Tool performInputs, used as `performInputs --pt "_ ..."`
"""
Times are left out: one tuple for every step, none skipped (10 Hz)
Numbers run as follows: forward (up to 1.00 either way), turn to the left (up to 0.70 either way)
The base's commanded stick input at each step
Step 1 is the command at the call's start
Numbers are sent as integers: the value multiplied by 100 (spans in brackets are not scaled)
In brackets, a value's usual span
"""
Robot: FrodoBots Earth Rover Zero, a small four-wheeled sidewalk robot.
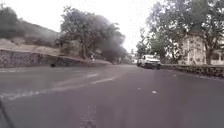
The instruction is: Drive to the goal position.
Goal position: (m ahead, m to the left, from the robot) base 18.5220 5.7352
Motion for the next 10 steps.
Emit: performInputs --pt "98 0" --pt "98 0" --pt "98 0" --pt "98 0" --pt "98 0" --pt "98 0" --pt "98 0" --pt "98 0" --pt "98 0" --pt "98 0"
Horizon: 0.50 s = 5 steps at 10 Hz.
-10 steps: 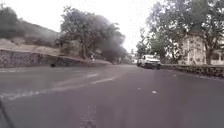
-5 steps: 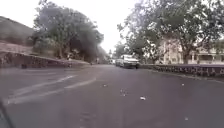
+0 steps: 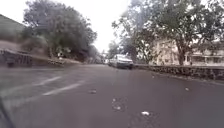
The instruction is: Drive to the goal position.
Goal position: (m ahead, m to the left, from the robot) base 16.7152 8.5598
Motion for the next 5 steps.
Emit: performInputs --pt "98 0" --pt "98 0" --pt "98 0" --pt "98 0" --pt "98 0"
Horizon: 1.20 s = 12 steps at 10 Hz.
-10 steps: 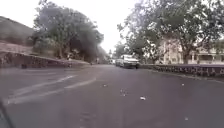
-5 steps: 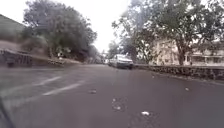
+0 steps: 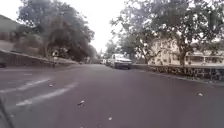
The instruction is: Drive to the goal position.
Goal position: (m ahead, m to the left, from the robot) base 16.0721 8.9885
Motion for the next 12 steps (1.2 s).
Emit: performInputs --pt "98 0" --pt "98 0" --pt "98 0" --pt "98 0" --pt "98 0" --pt "98 0" --pt "98 0" --pt "98 0" --pt "98 0" --pt "98 0" --pt "98 0" --pt "98 14"
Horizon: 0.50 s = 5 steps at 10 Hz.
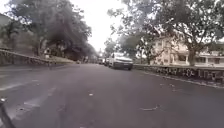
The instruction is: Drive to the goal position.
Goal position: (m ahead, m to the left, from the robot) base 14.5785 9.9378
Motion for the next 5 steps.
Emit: performInputs --pt "98 27" --pt "98 36" --pt "98 21" --pt "98 6" --pt "98 0"
